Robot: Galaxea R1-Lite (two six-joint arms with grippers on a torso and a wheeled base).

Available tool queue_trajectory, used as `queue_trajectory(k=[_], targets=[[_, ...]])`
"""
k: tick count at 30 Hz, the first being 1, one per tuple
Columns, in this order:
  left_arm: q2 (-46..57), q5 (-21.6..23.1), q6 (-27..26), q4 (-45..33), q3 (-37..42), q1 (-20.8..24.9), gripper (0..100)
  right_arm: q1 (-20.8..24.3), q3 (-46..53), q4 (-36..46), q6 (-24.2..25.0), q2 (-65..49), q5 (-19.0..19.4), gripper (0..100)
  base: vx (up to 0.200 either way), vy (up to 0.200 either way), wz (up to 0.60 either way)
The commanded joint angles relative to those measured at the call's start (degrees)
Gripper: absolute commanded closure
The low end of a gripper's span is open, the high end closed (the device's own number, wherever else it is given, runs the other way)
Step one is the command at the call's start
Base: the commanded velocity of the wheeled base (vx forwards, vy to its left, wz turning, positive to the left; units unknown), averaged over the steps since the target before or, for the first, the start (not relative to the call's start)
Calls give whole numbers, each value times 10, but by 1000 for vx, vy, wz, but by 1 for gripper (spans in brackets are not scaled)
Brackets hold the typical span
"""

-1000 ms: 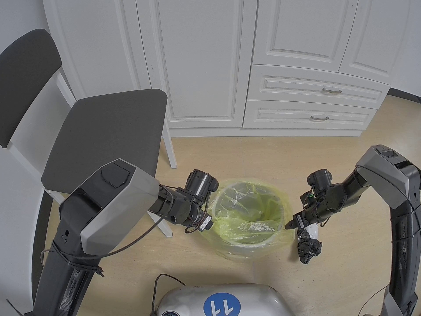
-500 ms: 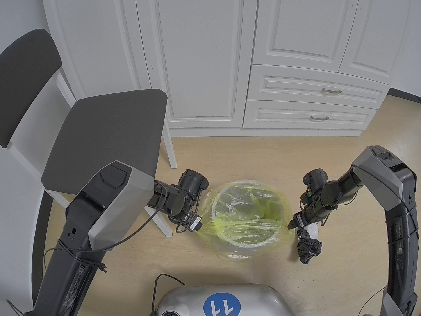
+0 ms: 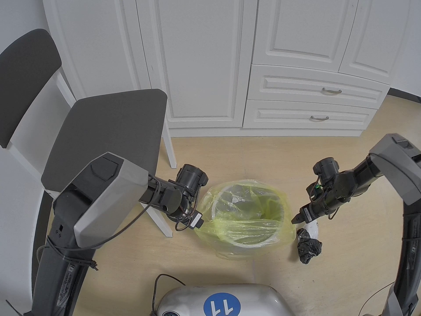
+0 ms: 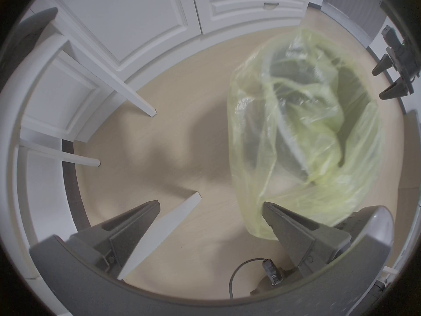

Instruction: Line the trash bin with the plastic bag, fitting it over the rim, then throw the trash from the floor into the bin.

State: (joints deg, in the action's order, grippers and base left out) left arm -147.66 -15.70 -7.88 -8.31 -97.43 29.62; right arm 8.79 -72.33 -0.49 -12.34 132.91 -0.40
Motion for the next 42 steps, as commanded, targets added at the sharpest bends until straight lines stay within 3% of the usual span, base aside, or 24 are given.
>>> queue_trajectory(k=[1,5,9,10,13,18,24,31,34,35,37,42], targets=[[114,11,1,37,93,18,0,7,84,-17,-26,-137,66,0,0,0,0],[148,10,1,38,142,30,0,47,112,-69,-15,-144,85,0,0,0,0],[171,10,2,50,177,35,0,82,125,-150,35,-101,84,0,0,0,0],[184,11,3,68,198,35,0,95,125,-199,72,-77,83,100,0,0,0],[204,11,1,111,241,34,0,112,108,-246,126,-33,81,100,0,0,0],[218,11,-2,167,289,31,0,147,54,-252,196,42,76,100,0,0,0],[219,11,0,191,298,32,0,153,-15,-252,257,94,30,100,0,0,0],[215,12,0,212,308,34,0,153,16,-244,247,75,36,100,0,0,0],[215,11,-1,217,312,34,0,155,38,-225,216,60,37,100,0,0,0],[216,12,-1,219,314,35,0,159,61,-203,174,39,46,100,0,0,0],[218,11,-1,220,318,35,0,164,86,-188,148,16,61,100,0,0,0],[215,11,0,220,324,34,0,180,129,-161,105,-13,93,100,0,0,0]])
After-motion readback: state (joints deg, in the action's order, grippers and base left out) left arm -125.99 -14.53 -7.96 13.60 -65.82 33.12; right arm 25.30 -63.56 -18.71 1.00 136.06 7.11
